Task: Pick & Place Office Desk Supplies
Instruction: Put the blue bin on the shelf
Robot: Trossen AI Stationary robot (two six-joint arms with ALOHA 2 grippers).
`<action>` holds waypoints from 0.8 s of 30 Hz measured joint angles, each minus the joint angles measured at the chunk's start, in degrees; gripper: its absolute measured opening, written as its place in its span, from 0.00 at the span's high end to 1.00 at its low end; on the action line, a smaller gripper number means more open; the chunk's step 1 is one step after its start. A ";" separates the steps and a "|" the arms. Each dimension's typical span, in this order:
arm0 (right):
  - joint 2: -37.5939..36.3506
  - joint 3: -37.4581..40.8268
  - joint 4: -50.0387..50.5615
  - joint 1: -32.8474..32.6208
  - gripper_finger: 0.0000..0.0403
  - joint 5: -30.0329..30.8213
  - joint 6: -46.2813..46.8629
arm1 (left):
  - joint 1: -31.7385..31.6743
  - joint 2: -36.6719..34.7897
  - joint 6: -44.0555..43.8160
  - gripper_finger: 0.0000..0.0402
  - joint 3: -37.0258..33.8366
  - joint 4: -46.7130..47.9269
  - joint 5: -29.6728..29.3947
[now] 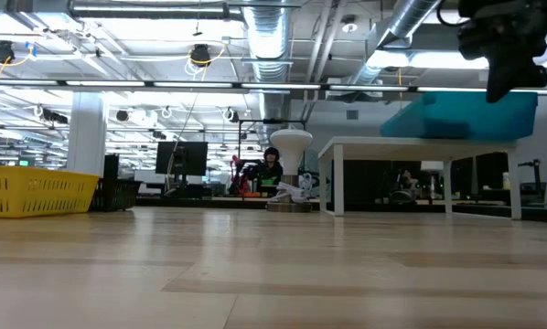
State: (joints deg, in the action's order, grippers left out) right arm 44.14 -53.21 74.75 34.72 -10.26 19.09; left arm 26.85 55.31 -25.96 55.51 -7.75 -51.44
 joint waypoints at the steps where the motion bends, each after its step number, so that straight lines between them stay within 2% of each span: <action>1: 0.00 0.00 -0.49 0.00 1.00 0.08 0.06 | 0.00 0.00 0.01 0.72 0.00 0.00 0.00; 24: 0.04 0.00 -3.95 0.00 1.00 4.41 1.52 | 0.00 0.00 -0.37 0.72 0.00 0.00 0.16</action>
State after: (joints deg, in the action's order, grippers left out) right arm 44.18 -53.21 70.81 34.72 -5.85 20.61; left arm 26.85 55.31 -26.33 55.51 -7.75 -51.28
